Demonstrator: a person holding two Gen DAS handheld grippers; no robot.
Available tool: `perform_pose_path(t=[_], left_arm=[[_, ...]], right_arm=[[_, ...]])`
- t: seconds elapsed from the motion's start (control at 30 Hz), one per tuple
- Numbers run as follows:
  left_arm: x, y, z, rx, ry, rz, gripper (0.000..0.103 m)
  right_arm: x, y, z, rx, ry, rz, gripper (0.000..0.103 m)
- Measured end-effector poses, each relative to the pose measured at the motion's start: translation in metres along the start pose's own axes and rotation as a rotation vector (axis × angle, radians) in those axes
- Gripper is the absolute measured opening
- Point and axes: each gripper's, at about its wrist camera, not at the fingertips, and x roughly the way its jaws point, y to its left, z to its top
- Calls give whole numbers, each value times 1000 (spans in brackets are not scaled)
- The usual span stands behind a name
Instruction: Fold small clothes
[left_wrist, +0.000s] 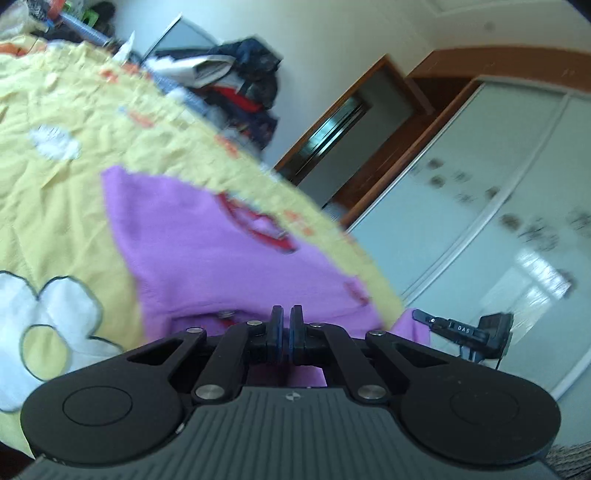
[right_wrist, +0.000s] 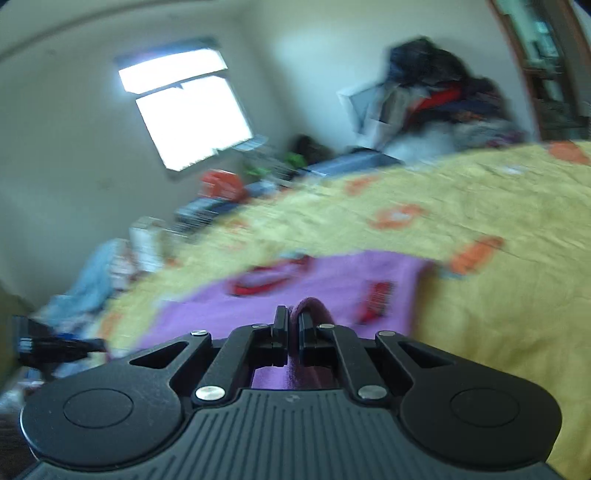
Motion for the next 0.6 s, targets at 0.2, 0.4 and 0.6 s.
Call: perform_pose_path(t=[0.2, 0.4, 0.6], left_arm=[[-16, -16, -33, 132, 120, 48, 50], [-29, -17, -76, 129, 68, 20, 92], [-22, -39, -96, 176, 77, -38, 101]], right_arm=[[-7, -16, -31, 47, 113, -41, 73], [-42, 3, -55, 58, 88, 24, 83], [-59, 11, -70, 91, 85, 57, 83]])
